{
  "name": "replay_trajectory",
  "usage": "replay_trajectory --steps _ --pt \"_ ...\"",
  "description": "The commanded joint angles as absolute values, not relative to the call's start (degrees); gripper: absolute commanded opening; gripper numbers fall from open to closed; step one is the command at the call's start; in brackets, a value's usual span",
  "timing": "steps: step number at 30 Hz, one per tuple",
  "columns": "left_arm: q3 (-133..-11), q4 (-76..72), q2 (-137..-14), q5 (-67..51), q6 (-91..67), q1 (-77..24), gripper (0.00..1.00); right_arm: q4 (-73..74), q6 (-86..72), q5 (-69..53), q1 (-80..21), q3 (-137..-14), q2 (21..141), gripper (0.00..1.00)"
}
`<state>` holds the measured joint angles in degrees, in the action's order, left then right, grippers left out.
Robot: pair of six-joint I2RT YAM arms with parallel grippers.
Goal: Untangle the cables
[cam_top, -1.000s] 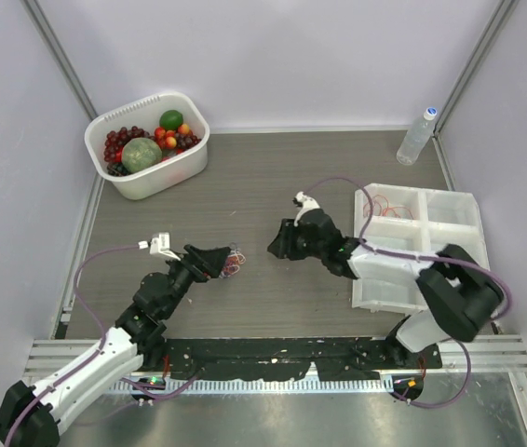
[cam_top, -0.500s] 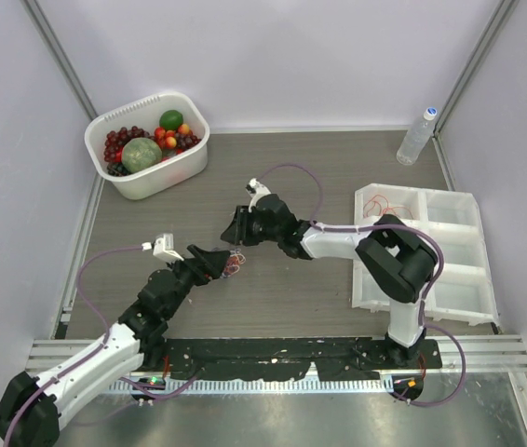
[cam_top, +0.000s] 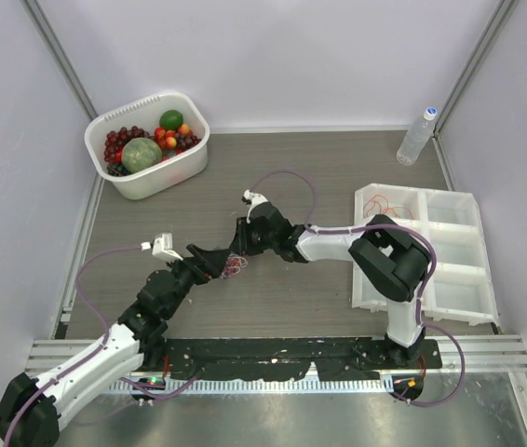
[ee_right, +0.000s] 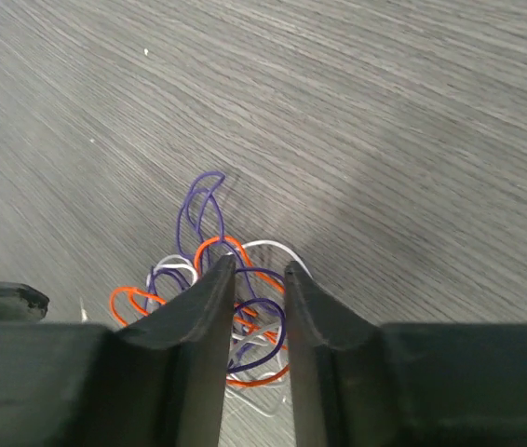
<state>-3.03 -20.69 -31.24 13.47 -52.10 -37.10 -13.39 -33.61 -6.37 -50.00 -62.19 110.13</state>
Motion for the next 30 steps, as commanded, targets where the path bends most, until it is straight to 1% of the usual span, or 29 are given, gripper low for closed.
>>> replay_trajectory --steps 1,2,3,4,5,9,11,13,18,20,21,22,24,26,29,30 --pt "1.32 -24.78 -33.22 13.54 -51.24 -37.00 0.84 -12.92 -31.46 -2.46 -50.80 -62.67 107.67 0.28" --pt "1.14 -24.96 -33.66 13.45 -51.07 -36.91 0.84 -13.18 -31.64 -1.94 -50.89 -62.06 107.14 0.20" --pt "0.97 -25.13 -34.18 13.19 -50.98 -37.00 0.84 -13.36 -31.90 -1.85 -50.80 -61.79 106.18 0.16" --pt "0.79 -25.22 -34.54 13.01 -50.80 -37.00 0.84 -13.36 -32.17 -1.58 -50.80 -61.27 105.39 0.06" --pt "0.70 -25.66 -35.15 12.83 -50.80 -36.91 0.85 -13.36 -32.34 -1.67 -50.89 -60.91 104.16 0.01" --pt "0.26 -27.33 -37.79 11.87 -50.28 -37.00 0.87 -12.75 -33.75 -0.18 -50.89 -57.93 97.32 0.01" --pt "0.18 -27.95 -39.10 11.17 -49.84 -36.91 0.88 -11.43 -34.19 3.76 -50.89 -55.56 93.37 0.01" --pt "0.18 -29.08 -40.33 10.29 -49.48 -37.00 0.88 -10.90 -34.72 4.83 -50.98 -53.71 89.31 0.01" --pt "-1.58 -30.94 -42.97 8.70 -48.87 -37.00 0.88 -11.16 -36.91 4.22 -50.89 -50.54 82.01 0.01" --pt "-1.84 -31.55 -43.33 8.09 -48.43 -36.91 0.88 -12.21 -36.74 3.78 -50.89 -49.05 81.13 0.01" --pt "-1.76 -31.64 -43.24 7.82 -48.34 -36.91 0.88 -12.22 -36.22 3.61 -50.89 -48.87 81.38 0.04" --pt "-1.67 -31.64 -43.24 7.74 -48.34 -37.00 0.88 -11.17 -35.78 3.26 -50.98 -49.22 82.60 0.15" --pt "-1.32 -31.47 -42.45 7.73 -48.34 -37.00 0.88 -9.42 -33.15 1.68 -50.89 -51.32 85.15 0.27" --pt "-1.14 -31.12 -41.58 7.73 -48.34 -37.00 0.88 -9.32 -31.38 0.88 -50.89 -52.90 88.05 0.31" --pt "-0.70 -30.94 -40.35 7.82 -48.34 -36.91 0.88 -8.26 -28.58 0.79 -50.80 -55.80 92.63 0.33" --pt "-0.53 -30.85 -40.08 7.82 -48.43 -37.00 0.88 -8.26 -28.22 -2.25 -50.89 -57.12 95.07 0.33"
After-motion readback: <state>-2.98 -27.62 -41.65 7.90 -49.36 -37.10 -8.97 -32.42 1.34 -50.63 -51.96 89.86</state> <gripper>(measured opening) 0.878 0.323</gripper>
